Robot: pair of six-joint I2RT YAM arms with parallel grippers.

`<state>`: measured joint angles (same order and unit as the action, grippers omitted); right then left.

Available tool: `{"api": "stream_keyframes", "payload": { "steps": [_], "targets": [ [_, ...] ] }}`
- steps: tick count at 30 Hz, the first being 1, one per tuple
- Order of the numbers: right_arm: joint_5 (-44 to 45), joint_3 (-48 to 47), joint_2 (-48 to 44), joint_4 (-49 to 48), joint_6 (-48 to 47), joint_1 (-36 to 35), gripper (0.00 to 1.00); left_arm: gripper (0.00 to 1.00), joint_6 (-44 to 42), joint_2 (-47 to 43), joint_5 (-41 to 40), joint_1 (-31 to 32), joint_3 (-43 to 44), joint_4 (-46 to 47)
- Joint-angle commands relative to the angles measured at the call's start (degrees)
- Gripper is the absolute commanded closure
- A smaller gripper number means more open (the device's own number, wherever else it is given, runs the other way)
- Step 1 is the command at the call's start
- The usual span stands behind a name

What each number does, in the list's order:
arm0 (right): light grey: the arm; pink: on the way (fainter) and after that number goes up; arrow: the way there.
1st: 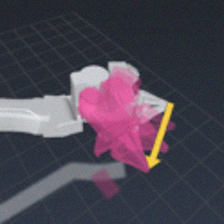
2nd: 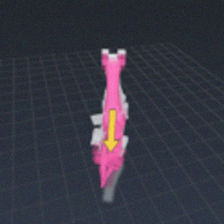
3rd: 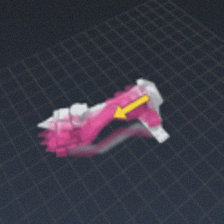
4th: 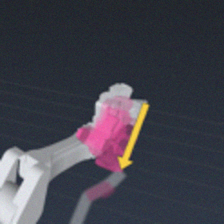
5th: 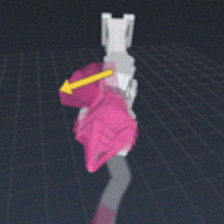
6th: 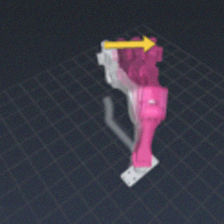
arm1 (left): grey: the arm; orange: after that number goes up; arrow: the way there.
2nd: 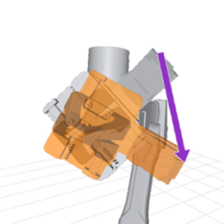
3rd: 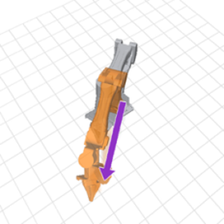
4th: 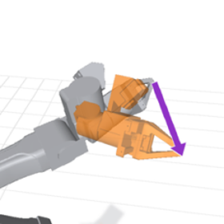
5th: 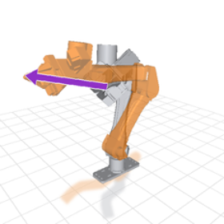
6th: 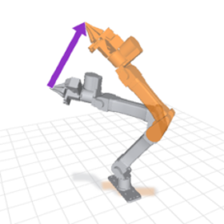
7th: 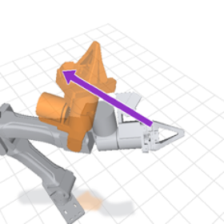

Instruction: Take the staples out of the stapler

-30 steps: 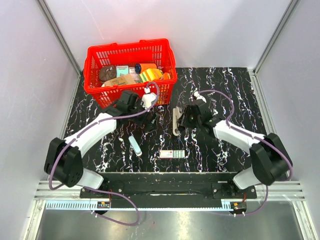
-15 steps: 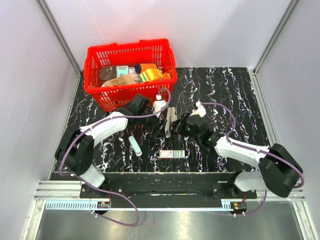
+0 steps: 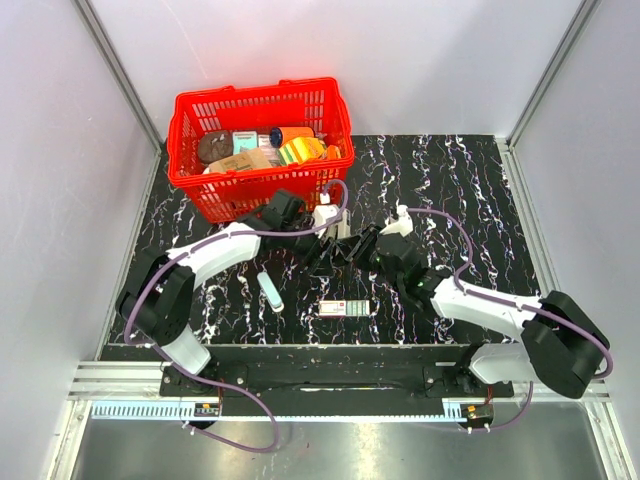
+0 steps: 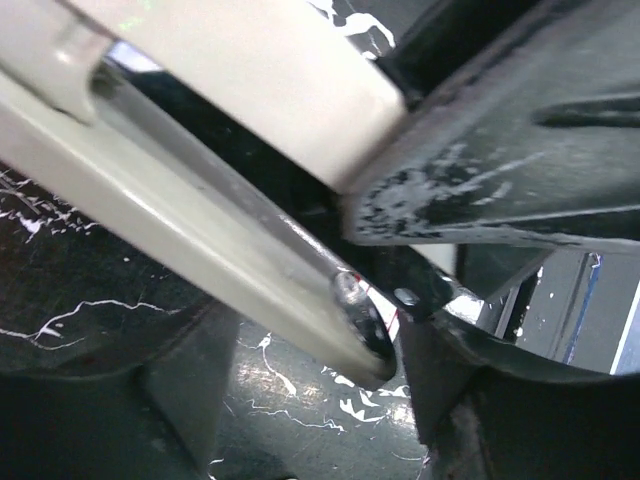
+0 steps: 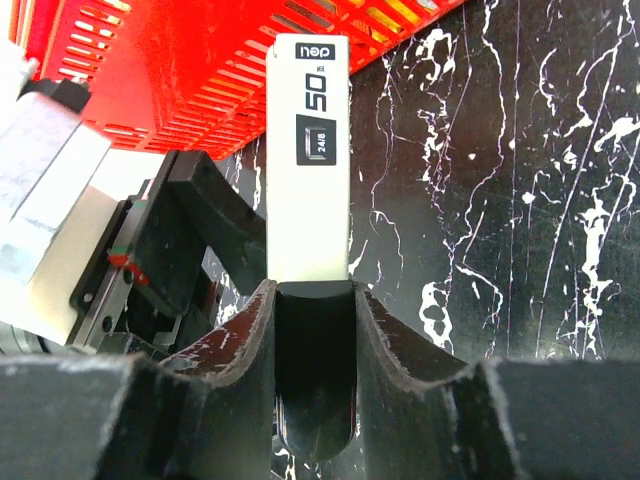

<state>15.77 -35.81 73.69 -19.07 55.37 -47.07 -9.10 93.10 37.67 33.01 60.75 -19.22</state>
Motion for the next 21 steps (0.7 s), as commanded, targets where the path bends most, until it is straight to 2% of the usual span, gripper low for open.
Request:
{"api": "stream_keyframes", "payload": {
  "steps": [1, 4, 8, 14, 16, 21],
  "targets": [
    [-2.23, 0.48, -0.13, -7.91, 3.69, -1.71, 1.00, 0.40, -3.20, -0.90, 1.97, 0.03, 1.57, 3.05],
    [-2.59, 1.36, -0.39, -6.95, 3.78, -2.24, 1.00, 0.56, -4.34, -2.13, 1.36, -0.06, 1.04, 2.96],
    [-3.20, 2.68, -2.06, -4.93, 2.90, -2.24, 1.00, 0.67, -6.97, -3.80, -1.36, 0.03, -0.02, 2.52],
    [-6.89, 4.00, -4.69, 0.42, -1.93, -2.24, 1.00, 0.97, -14.00, -5.73, -13.30, 0.03, -3.61, 5.68],
    [-7.94, 4.08, -5.83, 2.89, -4.39, -2.24, 1.00, 1.00, -16.90, -6.17, -18.75, -0.06, -5.19, 7.87],
    [-9.35, 3.73, -8.21, 9.39, -10.19, -2.24, 1.00, 1.00, -22.53, -6.88, -28.16, 0.03, -9.15, 14.11]
  ]
}}
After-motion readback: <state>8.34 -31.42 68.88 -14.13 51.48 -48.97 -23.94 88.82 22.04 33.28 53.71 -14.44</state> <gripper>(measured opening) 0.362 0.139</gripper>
